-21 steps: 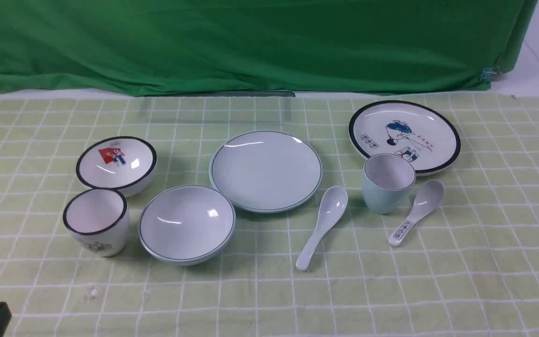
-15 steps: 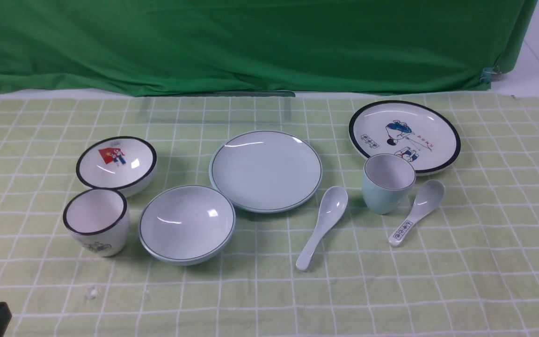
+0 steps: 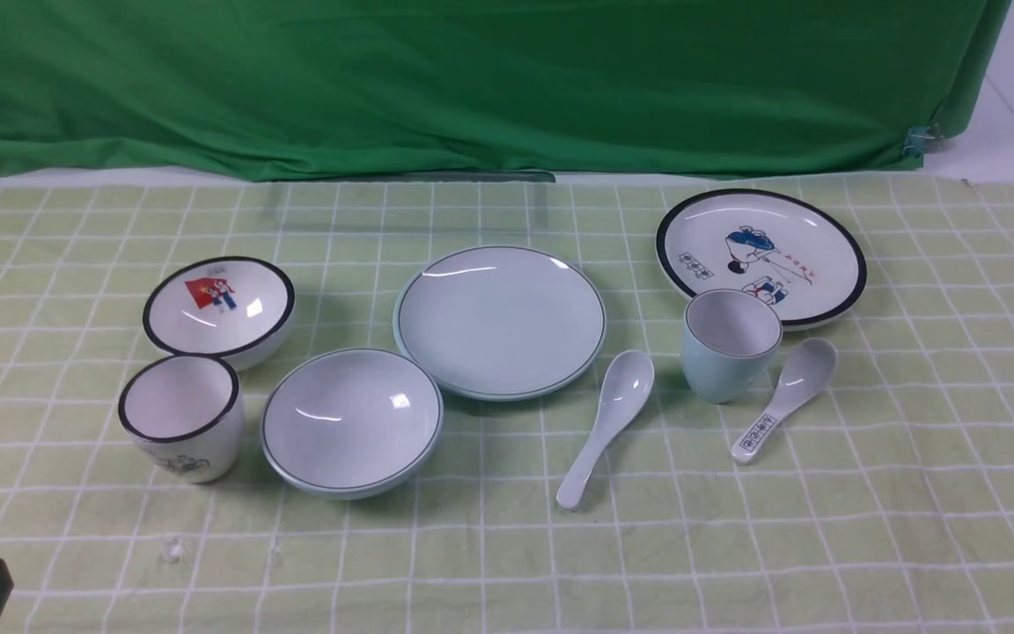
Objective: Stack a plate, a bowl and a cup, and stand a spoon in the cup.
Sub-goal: Use the left arm to grab a blue rice bowl
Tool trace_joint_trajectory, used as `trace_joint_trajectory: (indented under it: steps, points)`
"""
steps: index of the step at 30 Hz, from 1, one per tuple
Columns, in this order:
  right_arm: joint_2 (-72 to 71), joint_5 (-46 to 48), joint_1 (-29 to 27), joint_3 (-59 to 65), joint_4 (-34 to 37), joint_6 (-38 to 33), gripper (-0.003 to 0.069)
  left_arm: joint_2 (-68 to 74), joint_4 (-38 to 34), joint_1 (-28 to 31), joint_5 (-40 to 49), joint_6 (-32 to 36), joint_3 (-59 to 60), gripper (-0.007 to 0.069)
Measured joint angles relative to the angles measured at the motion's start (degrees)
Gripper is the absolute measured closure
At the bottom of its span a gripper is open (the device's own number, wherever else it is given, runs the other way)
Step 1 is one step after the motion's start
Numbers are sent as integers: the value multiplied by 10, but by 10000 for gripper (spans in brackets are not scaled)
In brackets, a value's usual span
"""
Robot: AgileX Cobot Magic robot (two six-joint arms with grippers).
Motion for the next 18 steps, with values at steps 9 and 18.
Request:
trace_joint_trajectory:
  steps: [9,18]
  points:
    - [0,-2,0,0,0,0,437,0,2,0,0,0,0,655]
    - [0,-17,0,0,0,0,422,0,-5,0,-2,1,0,655]
